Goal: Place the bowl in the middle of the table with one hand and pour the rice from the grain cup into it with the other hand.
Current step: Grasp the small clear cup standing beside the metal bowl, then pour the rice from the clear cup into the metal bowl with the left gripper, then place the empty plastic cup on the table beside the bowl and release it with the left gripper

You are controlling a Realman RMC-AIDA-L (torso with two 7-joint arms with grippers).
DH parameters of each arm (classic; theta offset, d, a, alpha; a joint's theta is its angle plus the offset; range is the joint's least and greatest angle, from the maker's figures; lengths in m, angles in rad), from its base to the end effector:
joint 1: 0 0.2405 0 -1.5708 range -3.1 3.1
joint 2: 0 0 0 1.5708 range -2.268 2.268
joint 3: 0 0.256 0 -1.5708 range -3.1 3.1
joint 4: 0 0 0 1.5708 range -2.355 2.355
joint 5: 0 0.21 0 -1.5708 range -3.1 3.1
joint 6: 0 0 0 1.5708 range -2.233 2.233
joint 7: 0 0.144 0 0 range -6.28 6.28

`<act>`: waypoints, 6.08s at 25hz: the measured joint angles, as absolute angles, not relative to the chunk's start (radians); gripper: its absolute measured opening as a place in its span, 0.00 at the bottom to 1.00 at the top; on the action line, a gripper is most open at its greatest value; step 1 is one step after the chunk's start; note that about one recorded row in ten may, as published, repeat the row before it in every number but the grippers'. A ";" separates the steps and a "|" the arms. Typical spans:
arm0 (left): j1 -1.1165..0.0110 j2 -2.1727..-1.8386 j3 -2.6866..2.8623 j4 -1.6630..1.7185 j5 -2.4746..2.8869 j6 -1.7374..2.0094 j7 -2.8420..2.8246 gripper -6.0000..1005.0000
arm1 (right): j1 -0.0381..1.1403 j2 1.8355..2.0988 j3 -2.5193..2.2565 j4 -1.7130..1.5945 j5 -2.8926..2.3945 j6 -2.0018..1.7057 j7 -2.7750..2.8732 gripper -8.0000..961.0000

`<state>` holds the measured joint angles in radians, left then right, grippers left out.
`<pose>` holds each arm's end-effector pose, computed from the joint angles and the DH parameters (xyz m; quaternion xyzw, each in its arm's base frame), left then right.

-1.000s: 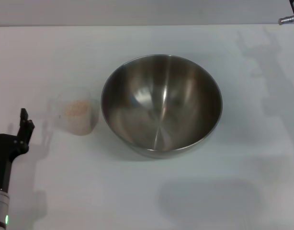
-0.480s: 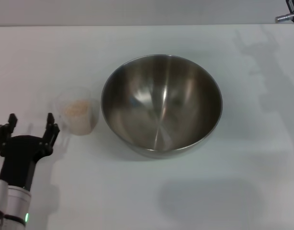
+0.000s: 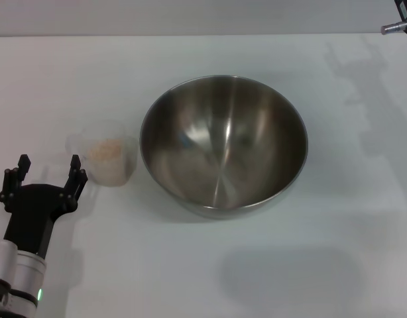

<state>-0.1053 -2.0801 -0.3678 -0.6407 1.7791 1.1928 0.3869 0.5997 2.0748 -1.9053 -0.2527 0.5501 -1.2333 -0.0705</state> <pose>-0.3131 0.2208 -0.0842 -0.6867 -0.2872 -0.2309 0.6266 0.2408 0.3949 0.0184 -0.6671 0.0610 0.3531 0.6532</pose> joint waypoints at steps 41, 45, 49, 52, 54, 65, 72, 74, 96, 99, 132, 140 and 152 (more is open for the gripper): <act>-0.265 -2.080 -0.404 -0.533 1.732 1.062 0.271 0.67 | 0.605 2.080 -1.910 -0.254 0.551 -1.210 -0.071 0.78; -0.265 -2.080 -0.407 -0.532 1.735 1.064 0.240 0.59 | 0.604 2.080 -1.910 -0.255 0.551 -1.210 -0.071 0.78; -0.271 -2.079 -0.401 -0.536 1.738 1.071 0.239 0.43 | 0.604 2.080 -1.910 -0.255 0.550 -1.210 -0.071 0.78; -0.274 -2.079 -0.400 -0.538 1.740 1.072 0.239 0.17 | 0.604 2.080 -1.910 -0.255 0.549 -1.210 -0.071 0.78; -0.274 -2.079 -0.398 -0.539 1.750 1.076 0.238 0.13 | 0.604 2.080 -1.909 -0.255 0.548 -1.210 -0.071 0.78; -0.276 -2.078 -0.398 -0.540 1.789 1.126 0.235 0.04 | 0.607 2.080 -1.908 -0.252 0.545 -1.210 -0.071 0.78; -0.304 -2.078 -0.398 -0.517 1.791 1.229 0.253 0.03 | 0.607 2.080 -1.907 -0.254 0.544 -1.210 -0.071 0.78; -0.333 -2.078 -0.397 -0.494 1.792 1.280 0.295 0.03 | 0.607 2.080 -1.907 -0.255 0.545 -1.210 -0.071 0.78; -0.467 -2.080 -0.397 -0.515 2.222 1.310 1.401 0.03 | 0.618 2.077 -1.907 -0.253 0.549 -1.220 -0.072 0.78; -0.462 -2.080 -0.394 -0.528 2.263 1.291 1.539 0.03 | 0.618 2.077 -1.907 -0.253 0.547 -1.220 -0.071 0.78; -0.466 -2.080 -0.352 -0.498 2.324 1.285 2.113 0.03 | 0.622 2.077 -1.908 -0.255 0.544 -1.233 -0.079 0.78; -0.459 -2.080 -0.329 -0.499 2.325 1.267 2.105 0.03 | 0.621 2.077 -1.906 -0.256 0.543 -1.241 -0.080 0.78; -0.442 -2.080 -0.329 -0.503 2.313 1.231 2.051 0.03 | 0.613 2.080 -1.909 -0.253 0.543 -1.286 -0.079 0.78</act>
<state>-0.4423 -2.0800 -0.3291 -0.5031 2.3133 1.2311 2.0508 0.6128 2.0798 -1.9089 -0.2530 0.5429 -1.2860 -0.0786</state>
